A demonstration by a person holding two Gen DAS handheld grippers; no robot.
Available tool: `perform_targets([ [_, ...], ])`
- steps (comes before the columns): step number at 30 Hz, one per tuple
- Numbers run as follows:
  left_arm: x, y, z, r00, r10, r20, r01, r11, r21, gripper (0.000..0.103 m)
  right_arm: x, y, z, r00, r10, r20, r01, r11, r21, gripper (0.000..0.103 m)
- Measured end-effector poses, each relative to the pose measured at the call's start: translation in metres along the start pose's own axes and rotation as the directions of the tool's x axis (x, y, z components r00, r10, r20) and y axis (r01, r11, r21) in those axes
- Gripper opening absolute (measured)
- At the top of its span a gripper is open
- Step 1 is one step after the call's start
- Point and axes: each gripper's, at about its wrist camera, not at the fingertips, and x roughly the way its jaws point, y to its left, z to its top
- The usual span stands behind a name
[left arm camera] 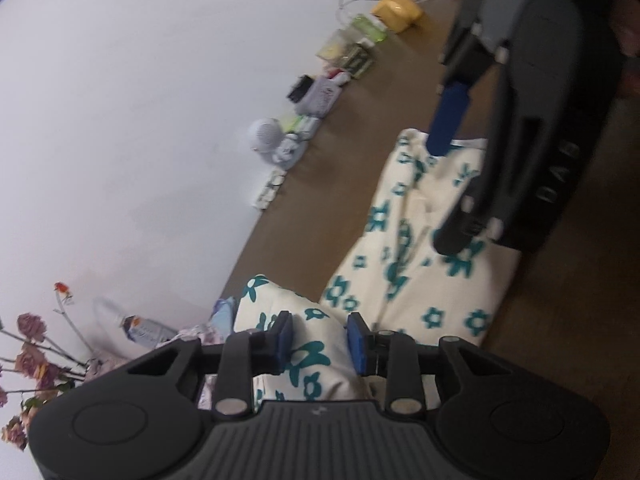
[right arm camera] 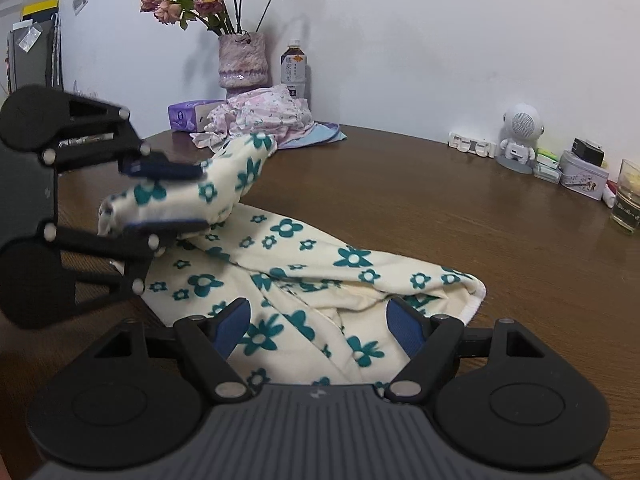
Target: Fold clothes
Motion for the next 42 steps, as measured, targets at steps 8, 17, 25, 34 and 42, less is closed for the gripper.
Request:
perform_targets([
  [8,0.008,-0.009,0.001,0.999,-0.037,0.012,0.037,0.999,0.001,0.028,0.001,-0.003,-0.004,1.0,0.009,0.0,-0.009,1.0,0.019,0.077],
  [17,0.001,-0.001,-0.002,0.994,-0.093,0.064,0.099,0.991,-0.095,0.045,0.0,-0.006,-0.007,1.0,-0.011,0.001,0.011,0.998,0.056,0.077],
  [25,-0.046,0.068,-0.035,0.982,-0.092,0.166,0.15,0.911,-0.385,0.056,-0.01,-0.009,-0.004,0.998,-0.049,0.034,0.044,0.991,0.124,0.077],
  [34,-0.025,0.105,-0.104,0.973,-0.198,0.114,0.226,0.754,-0.617,0.055,-0.003,0.03,0.01,0.994,0.052,0.093,-0.07,0.978,0.197,0.058],
  [42,-0.002,0.11,-0.132,0.933,-0.303,0.195,0.353,0.663,-0.66,0.054,0.016,0.055,0.017,0.992,0.078,0.096,-0.103,0.948,0.3,0.041],
])
